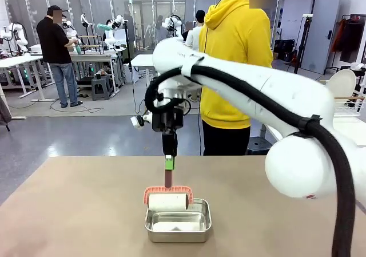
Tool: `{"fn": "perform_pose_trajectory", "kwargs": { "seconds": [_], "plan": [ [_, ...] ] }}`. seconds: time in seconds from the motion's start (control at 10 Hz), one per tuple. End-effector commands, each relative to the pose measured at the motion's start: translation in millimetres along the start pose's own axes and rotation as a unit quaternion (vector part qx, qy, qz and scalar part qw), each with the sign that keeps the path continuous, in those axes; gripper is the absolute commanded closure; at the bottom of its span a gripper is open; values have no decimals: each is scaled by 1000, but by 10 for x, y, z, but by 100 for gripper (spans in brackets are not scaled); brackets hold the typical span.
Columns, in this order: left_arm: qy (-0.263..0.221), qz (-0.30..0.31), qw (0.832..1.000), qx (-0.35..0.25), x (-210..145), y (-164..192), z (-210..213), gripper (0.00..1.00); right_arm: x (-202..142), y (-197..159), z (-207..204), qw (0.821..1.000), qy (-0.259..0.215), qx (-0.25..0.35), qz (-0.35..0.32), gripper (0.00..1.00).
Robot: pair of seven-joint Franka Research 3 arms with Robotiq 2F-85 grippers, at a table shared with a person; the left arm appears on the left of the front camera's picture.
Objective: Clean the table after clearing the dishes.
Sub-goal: When the right (or left) Handle tray is removed, use the right hand (or left hand) to clean the right (or left) side of the table with the Lint Roller.
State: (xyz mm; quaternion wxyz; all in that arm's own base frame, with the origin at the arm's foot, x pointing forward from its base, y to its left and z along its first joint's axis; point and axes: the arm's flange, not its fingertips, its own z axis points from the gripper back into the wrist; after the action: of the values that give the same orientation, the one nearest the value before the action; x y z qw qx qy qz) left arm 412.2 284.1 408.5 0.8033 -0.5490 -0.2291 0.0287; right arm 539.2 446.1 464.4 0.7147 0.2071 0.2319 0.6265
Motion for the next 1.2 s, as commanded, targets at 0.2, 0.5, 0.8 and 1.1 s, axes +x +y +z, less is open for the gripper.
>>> {"fn": "perform_pose_trajectory", "kwargs": {
  "seconds": [0.2,0.5,0.8,1.1],
  "plan": [
    [0,5,1000,4,-53,-53,12,0,-600,796,43,975,-38,-115,-187,96],
    [0,5,1000,4,-53,-53,12,0,-1244,918,-110,923,-150,-158,-318,96],
    [0,5,1000,4,-53,-53,12,0,-1925,784,-471,852,-260,-145,-430,96],
    [0,5,1000,4,-53,-53,12,0,-2419,726,-756,808,-313,-123,-484,96]
  ]
}}
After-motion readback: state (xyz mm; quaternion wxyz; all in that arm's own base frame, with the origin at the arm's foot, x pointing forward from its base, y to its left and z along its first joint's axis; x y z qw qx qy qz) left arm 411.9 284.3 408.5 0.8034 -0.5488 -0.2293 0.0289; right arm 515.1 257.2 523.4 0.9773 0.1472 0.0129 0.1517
